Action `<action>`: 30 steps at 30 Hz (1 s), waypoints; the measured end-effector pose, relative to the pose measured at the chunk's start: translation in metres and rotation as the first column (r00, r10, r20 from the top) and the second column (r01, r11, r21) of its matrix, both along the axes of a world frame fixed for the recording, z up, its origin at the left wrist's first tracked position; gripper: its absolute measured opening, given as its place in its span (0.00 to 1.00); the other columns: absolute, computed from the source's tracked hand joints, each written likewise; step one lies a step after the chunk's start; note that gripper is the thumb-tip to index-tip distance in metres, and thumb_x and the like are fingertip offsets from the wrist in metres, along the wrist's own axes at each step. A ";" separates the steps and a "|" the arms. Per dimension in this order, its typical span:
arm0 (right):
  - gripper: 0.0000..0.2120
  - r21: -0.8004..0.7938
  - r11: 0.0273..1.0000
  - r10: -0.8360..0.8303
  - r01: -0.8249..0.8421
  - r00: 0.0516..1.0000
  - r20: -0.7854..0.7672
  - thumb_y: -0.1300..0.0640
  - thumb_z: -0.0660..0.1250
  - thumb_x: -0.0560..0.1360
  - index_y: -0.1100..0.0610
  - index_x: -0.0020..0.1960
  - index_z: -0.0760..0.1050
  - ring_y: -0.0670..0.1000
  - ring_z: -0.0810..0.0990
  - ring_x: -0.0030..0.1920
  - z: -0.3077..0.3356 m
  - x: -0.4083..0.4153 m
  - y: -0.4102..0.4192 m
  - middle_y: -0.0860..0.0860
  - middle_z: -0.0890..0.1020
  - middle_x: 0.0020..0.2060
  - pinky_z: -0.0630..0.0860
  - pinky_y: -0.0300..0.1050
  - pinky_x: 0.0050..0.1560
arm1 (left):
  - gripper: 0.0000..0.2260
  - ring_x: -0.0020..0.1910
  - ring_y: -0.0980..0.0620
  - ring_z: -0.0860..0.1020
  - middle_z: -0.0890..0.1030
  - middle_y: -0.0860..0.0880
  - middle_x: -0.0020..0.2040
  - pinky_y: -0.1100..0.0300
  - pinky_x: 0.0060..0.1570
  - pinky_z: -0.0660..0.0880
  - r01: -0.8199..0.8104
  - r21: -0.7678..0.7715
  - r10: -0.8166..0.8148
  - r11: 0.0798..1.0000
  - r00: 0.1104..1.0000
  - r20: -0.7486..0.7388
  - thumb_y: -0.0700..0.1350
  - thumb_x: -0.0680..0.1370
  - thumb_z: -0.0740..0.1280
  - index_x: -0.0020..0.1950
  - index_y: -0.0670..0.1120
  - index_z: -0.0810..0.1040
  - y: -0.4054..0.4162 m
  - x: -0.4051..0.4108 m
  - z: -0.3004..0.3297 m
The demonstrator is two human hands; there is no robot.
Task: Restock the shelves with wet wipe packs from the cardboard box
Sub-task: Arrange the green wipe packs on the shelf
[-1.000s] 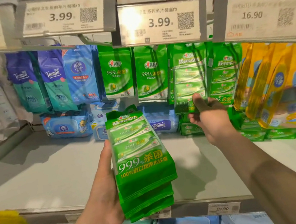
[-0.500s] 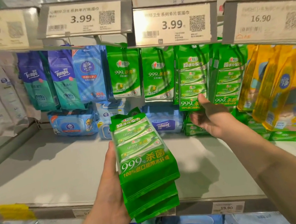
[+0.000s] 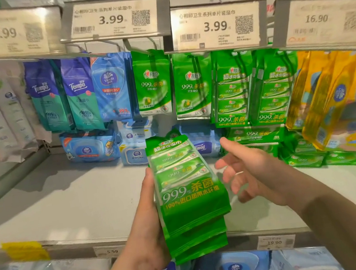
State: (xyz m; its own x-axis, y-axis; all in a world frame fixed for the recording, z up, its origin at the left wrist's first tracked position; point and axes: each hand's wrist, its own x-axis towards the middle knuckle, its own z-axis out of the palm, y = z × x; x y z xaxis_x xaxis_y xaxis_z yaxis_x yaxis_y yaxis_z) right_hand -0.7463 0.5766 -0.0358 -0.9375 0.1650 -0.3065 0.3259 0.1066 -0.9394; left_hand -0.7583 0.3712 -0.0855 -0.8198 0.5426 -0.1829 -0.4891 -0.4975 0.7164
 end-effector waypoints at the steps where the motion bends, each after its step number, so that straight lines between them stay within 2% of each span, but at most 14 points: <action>1: 0.37 0.017 0.995 0.097 -0.098 0.995 0.028 0.27 0.61 0.75 0.61 0.60 0.77 0.53 0.73 0.31 0.005 0.011 -0.005 0.51 0.76 0.32 0.71 0.46 0.31 | 0.34 0.39 0.43 0.84 0.85 0.41 0.44 0.50 0.46 0.75 0.022 -0.021 -0.022 1.000 1.000 -0.011 0.73 0.74 0.54 0.43 0.47 0.87 0.002 0.000 -0.001; 3: 0.41 0.064 0.963 0.260 -0.262 0.965 0.045 0.22 0.59 0.71 0.55 0.64 0.78 0.57 0.76 0.37 0.013 0.027 -0.011 0.49 0.81 0.35 0.75 0.48 0.31 | 0.36 0.50 0.41 0.84 0.84 0.40 0.54 0.46 0.54 0.76 0.066 -0.069 -0.068 0.995 0.997 -0.021 0.74 0.73 0.54 0.54 0.48 0.86 0.006 0.002 -0.001; 5: 0.36 0.114 0.937 0.329 -0.331 0.944 0.034 0.20 0.58 0.70 0.44 0.64 0.80 0.64 0.79 0.45 0.018 0.036 -0.016 0.56 0.86 0.53 0.80 0.51 0.33 | 0.37 0.61 0.40 0.80 0.81 0.40 0.63 0.42 0.66 0.70 0.111 -0.101 -0.115 0.989 0.993 -0.028 0.75 0.72 0.55 0.64 0.49 0.81 0.010 0.002 -0.004; 7: 0.30 0.141 0.934 0.324 -0.327 0.945 0.045 0.25 0.59 0.74 0.44 0.64 0.80 0.63 0.83 0.45 0.018 0.041 -0.018 0.58 0.86 0.53 0.84 0.54 0.37 | 0.39 0.65 0.39 0.77 0.78 0.41 0.66 0.39 0.71 0.66 0.155 -0.119 -0.160 0.981 0.986 -0.036 0.77 0.70 0.56 0.68 0.51 0.78 0.015 0.001 -0.008; 9: 0.28 0.141 0.943 0.296 -0.300 0.954 0.052 0.32 0.62 0.77 0.53 0.61 0.81 0.56 0.86 0.40 0.016 0.045 -0.018 0.56 0.88 0.48 0.83 0.53 0.38 | 0.39 0.65 0.38 0.77 0.79 0.40 0.66 0.39 0.71 0.65 0.181 -0.135 -0.186 0.974 0.982 -0.030 0.78 0.69 0.57 0.68 0.52 0.78 0.020 0.000 -0.010; 11: 0.25 0.093 0.958 0.268 -0.272 0.962 0.048 0.37 0.65 0.78 0.57 0.60 0.81 0.55 0.87 0.39 0.015 0.050 -0.014 0.57 0.88 0.48 0.83 0.51 0.36 | 0.38 0.65 0.38 0.77 0.79 0.40 0.66 0.38 0.71 0.65 0.201 -0.133 -0.204 0.971 0.979 -0.012 0.76 0.69 0.57 0.67 0.52 0.78 0.024 -0.001 -0.011; 14: 0.22 0.012 0.969 0.244 -0.245 0.968 0.049 0.42 0.66 0.79 0.58 0.63 0.80 0.62 0.87 0.48 0.015 0.057 -0.006 0.59 0.87 0.51 0.84 0.51 0.38 | 0.36 0.65 0.37 0.76 0.78 0.38 0.65 0.37 0.71 0.64 0.241 -0.119 -0.240 0.963 0.970 0.022 0.73 0.69 0.62 0.66 0.49 0.80 0.028 0.002 -0.010; 16: 0.23 -0.038 0.979 0.203 -0.202 0.978 0.038 0.44 0.69 0.75 0.59 0.62 0.80 0.64 0.86 0.51 0.014 0.062 0.001 0.60 0.87 0.51 0.84 0.57 0.42 | 0.33 0.65 0.36 0.77 0.78 0.37 0.65 0.37 0.71 0.65 0.255 -0.102 -0.251 0.961 0.966 0.052 0.69 0.70 0.64 0.66 0.48 0.80 0.031 0.004 -0.009; 19: 0.21 -0.127 0.989 0.081 -0.077 0.996 0.028 0.48 0.73 0.66 0.60 0.54 0.84 0.66 0.87 0.48 0.012 0.070 0.014 0.61 0.87 0.48 0.80 0.68 0.55 | 0.30 0.64 0.35 0.77 0.79 0.35 0.64 0.37 0.70 0.65 0.253 -0.097 -0.246 0.963 0.966 0.082 0.64 0.71 0.67 0.65 0.46 0.80 0.037 0.005 -0.011; 20: 0.20 -0.145 0.989 0.047 -0.040 0.998 0.041 0.48 0.73 0.66 0.60 0.52 0.84 0.65 0.87 0.47 0.012 0.074 0.019 0.62 0.87 0.48 0.80 0.68 0.55 | 0.29 0.63 0.34 0.78 0.79 0.35 0.63 0.37 0.70 0.66 0.250 -0.102 -0.241 0.963 0.966 0.087 0.62 0.71 0.68 0.65 0.45 0.80 0.039 0.006 -0.011; 22: 0.21 -0.148 0.989 0.019 -0.009 0.998 0.063 0.48 0.70 0.71 0.61 0.57 0.82 0.63 0.87 0.44 0.012 0.083 0.028 0.63 0.87 0.49 0.84 0.61 0.44 | 0.28 0.60 0.34 0.79 0.81 0.35 0.60 0.37 0.67 0.69 0.236 -0.126 -0.226 0.963 0.970 0.091 0.60 0.71 0.68 0.65 0.44 0.80 0.044 0.007 -0.010; 24: 0.17 -0.130 0.990 -0.040 0.046 0.998 0.046 0.49 0.66 0.78 0.61 0.58 0.80 0.61 0.87 0.42 0.010 0.093 0.038 0.62 0.87 0.48 0.84 0.55 0.37 | 0.26 0.55 0.34 0.82 0.82 0.36 0.57 0.39 0.60 0.74 0.223 -0.147 -0.211 0.964 0.973 0.091 0.58 0.70 0.69 0.62 0.44 0.81 0.048 0.010 -0.007; 28: 0.14 -0.011 0.952 -0.305 0.307 0.941 -0.149 0.51 0.63 0.83 0.61 0.57 0.80 0.64 0.86 0.42 -0.001 0.111 0.058 0.64 0.86 0.46 0.81 0.67 0.43 | 0.23 0.48 0.37 0.84 0.84 0.37 0.55 0.44 0.52 0.78 0.215 -0.132 -0.204 0.968 0.975 0.087 0.56 0.70 0.69 0.58 0.43 0.83 0.055 0.013 -0.004; 30: 0.14 0.013 0.925 -0.361 0.379 0.891 -0.274 0.49 0.67 0.81 0.60 0.57 0.80 0.62 0.86 0.43 -0.006 0.120 0.064 0.62 0.87 0.47 0.82 0.66 0.45 | 0.21 0.46 0.38 0.85 0.84 0.37 0.54 0.45 0.52 0.77 0.218 -0.130 -0.207 0.967 0.974 0.090 0.55 0.71 0.68 0.57 0.43 0.83 0.057 0.013 -0.005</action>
State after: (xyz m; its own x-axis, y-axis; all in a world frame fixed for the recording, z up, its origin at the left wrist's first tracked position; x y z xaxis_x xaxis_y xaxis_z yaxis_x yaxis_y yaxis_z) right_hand -0.6259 0.6408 -0.0416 -0.8494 0.5265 -0.0361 0.0975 0.0894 -0.9912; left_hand -0.7452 0.4283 -0.0902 -0.6694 0.6681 -0.3248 -0.6281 -0.2755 0.7278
